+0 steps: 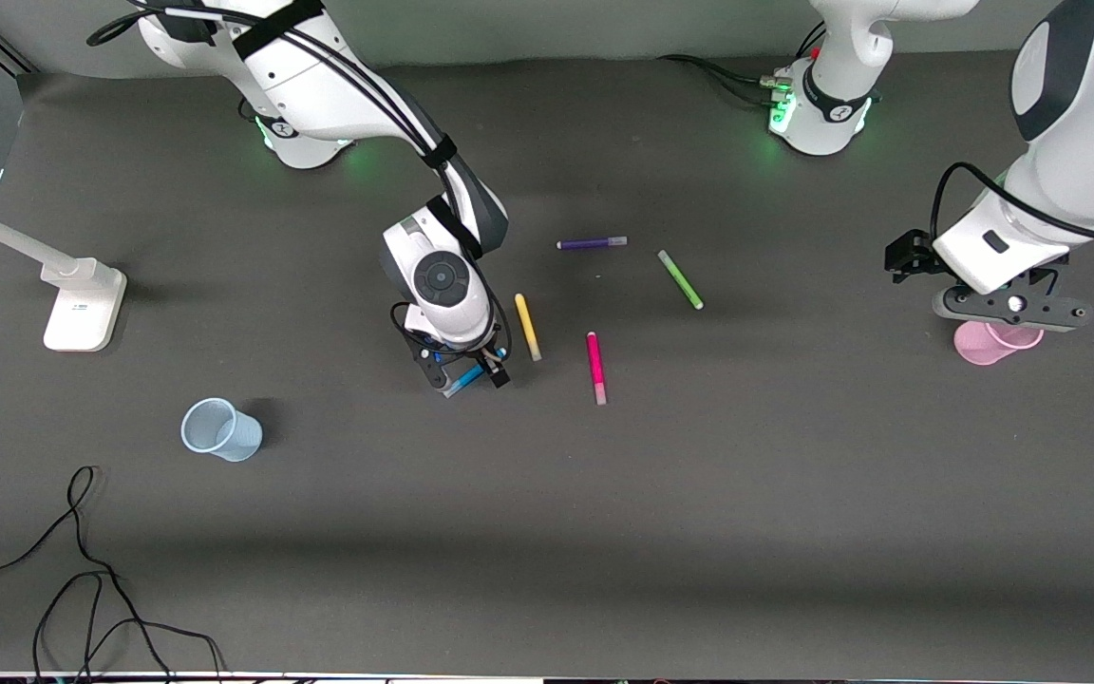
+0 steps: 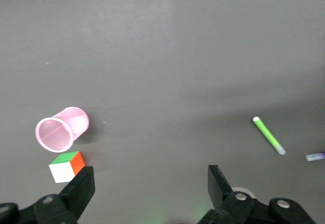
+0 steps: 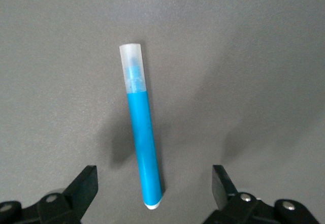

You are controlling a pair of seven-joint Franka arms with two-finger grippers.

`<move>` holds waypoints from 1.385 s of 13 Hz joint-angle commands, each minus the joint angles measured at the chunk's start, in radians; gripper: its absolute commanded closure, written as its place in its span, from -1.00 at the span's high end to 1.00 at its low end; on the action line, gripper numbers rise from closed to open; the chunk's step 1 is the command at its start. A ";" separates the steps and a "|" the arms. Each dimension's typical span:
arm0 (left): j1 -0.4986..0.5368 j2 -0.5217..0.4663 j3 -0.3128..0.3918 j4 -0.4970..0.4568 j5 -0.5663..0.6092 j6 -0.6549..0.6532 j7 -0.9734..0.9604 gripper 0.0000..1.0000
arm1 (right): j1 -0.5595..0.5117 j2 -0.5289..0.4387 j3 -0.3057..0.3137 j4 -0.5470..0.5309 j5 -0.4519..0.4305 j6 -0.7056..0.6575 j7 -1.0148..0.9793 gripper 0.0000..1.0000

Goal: Place pink and blue markers in matching cups
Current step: 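Lower the right gripper and close it on the blue marker, then lift the blue marker with the right gripper while the left gripper reaches the pink marker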

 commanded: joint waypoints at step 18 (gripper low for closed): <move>-0.229 0.344 0.000 -0.009 -0.079 0.363 -0.373 0.98 | 0.041 0.028 -0.010 0.015 -0.016 0.032 0.025 -0.14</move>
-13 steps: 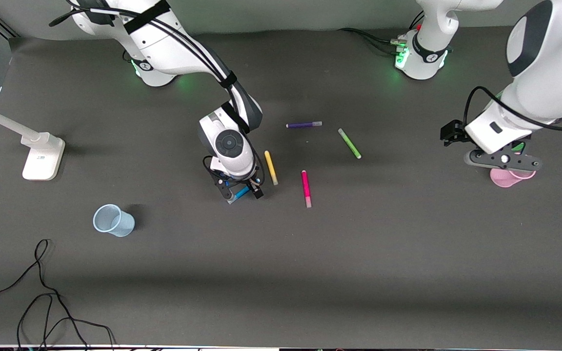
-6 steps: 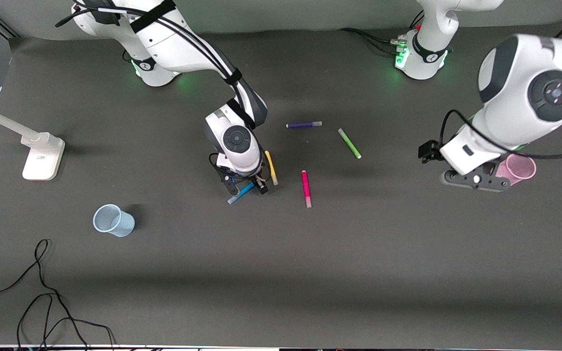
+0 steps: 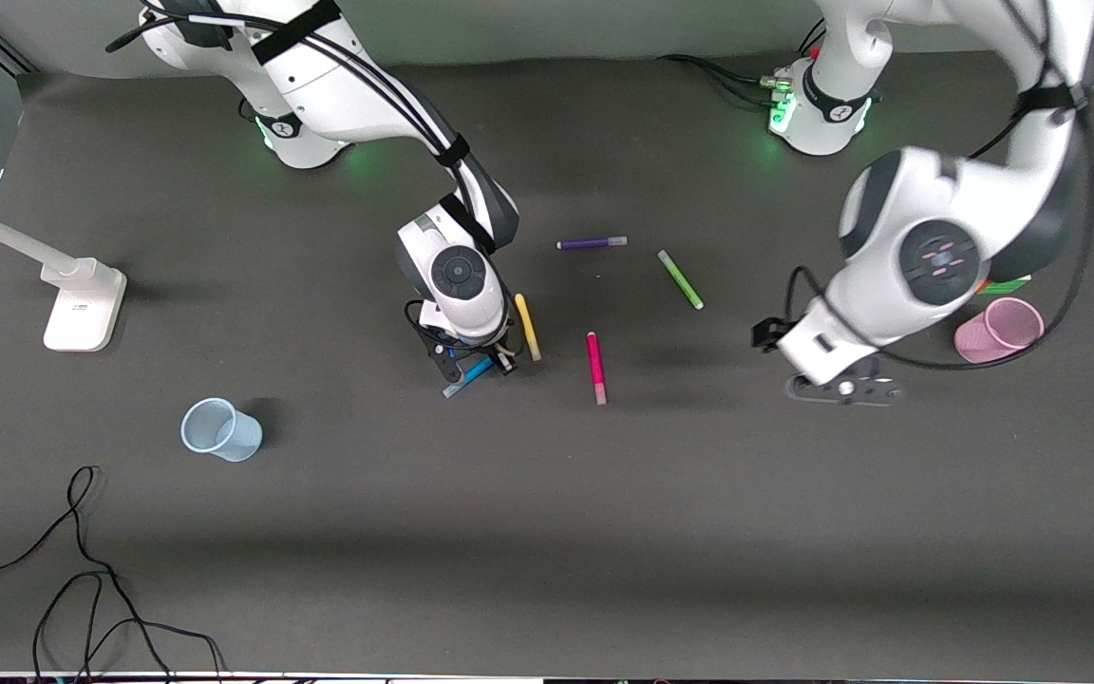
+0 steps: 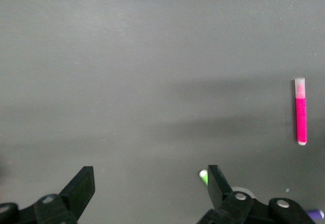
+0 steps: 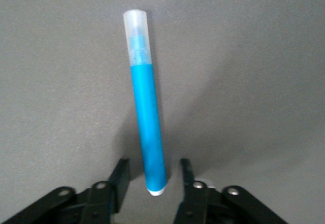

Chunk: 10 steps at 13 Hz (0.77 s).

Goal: Place pink and blue markers in matching cups
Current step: 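Lift the blue marker with the right gripper while the left gripper reaches the pink marker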

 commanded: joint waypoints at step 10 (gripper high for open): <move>-0.295 0.269 0.010 0.017 -0.009 0.344 -0.452 0.98 | -0.006 -0.077 -0.048 0.052 -0.012 -0.190 -0.114 -0.68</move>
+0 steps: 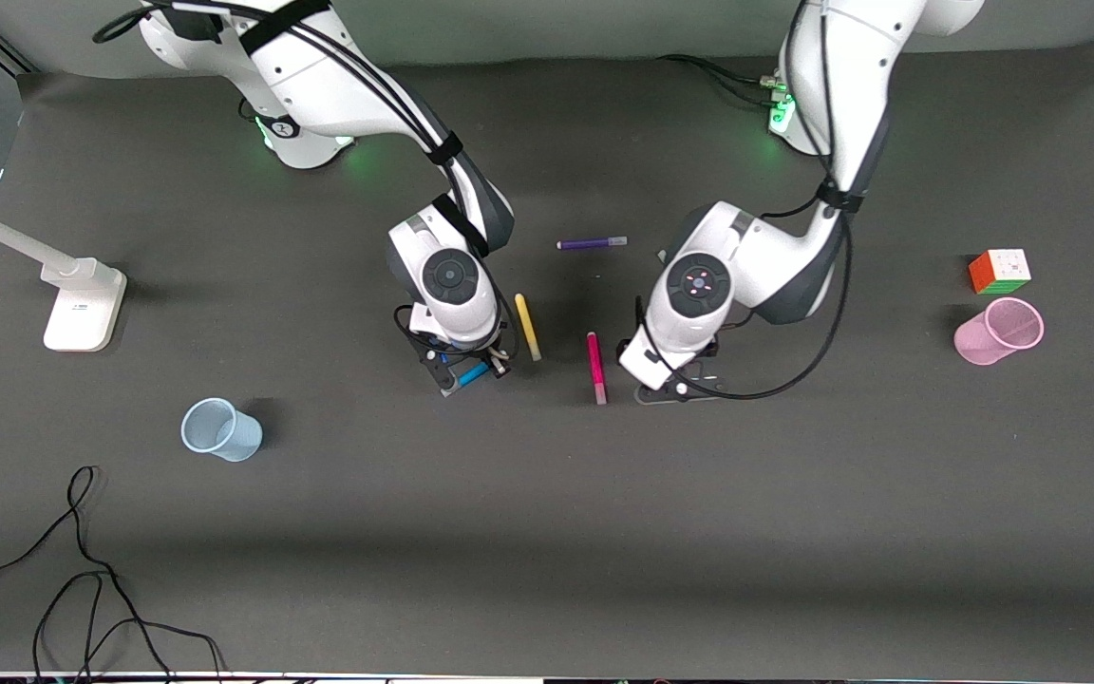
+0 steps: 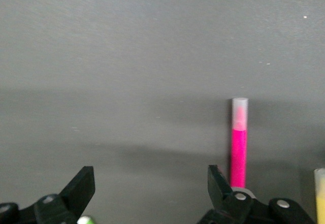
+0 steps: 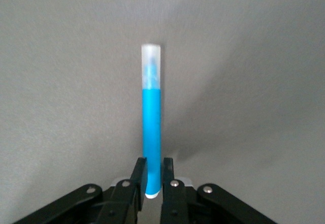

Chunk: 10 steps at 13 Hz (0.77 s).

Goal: Place pink and blue markers in matching cups
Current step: 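Lift the blue marker with the right gripper while the left gripper reaches the pink marker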

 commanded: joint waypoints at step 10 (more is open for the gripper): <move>-0.078 0.139 -0.032 0.018 -0.011 0.193 -0.159 0.93 | 0.017 0.025 -0.005 -0.007 0.003 0.065 0.025 -0.27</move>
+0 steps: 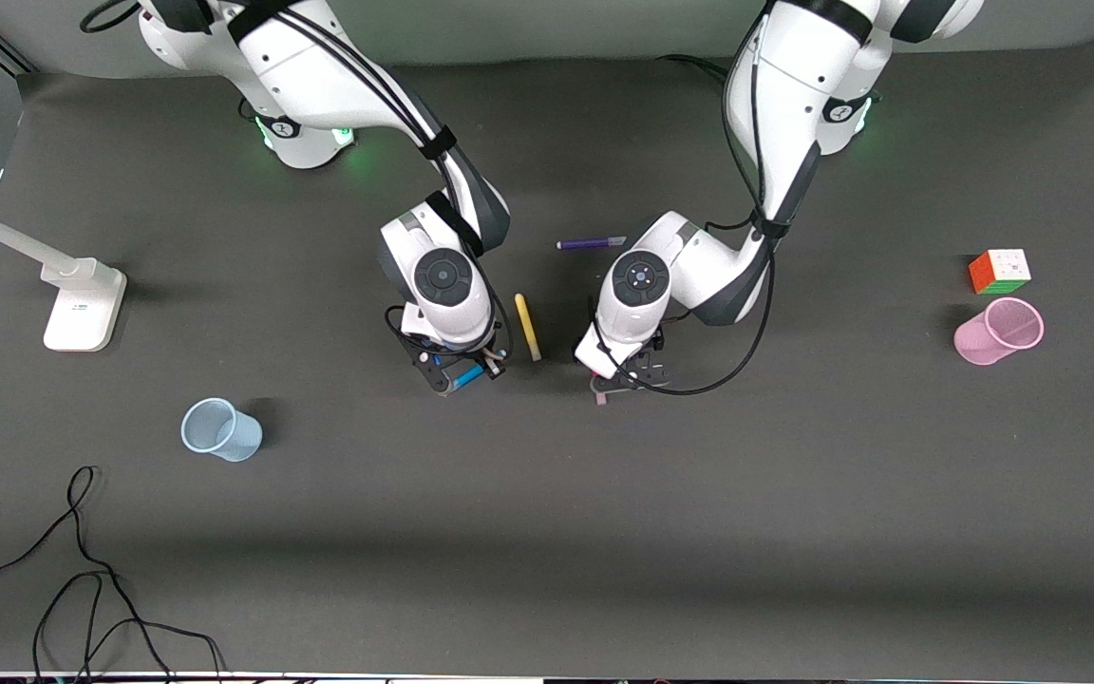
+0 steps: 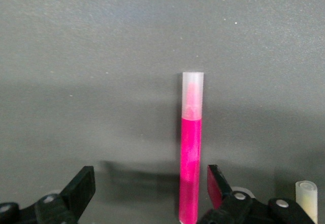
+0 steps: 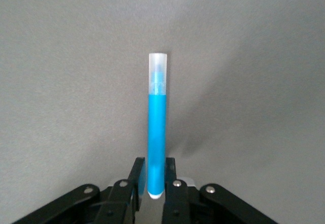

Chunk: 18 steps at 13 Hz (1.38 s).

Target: Place pink and blue markers in matching cups

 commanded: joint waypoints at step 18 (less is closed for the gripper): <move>-0.037 0.020 0.013 0.014 0.020 0.017 -0.033 -1.00 | 0.037 0.016 -0.001 -0.003 -0.001 0.047 0.048 -0.82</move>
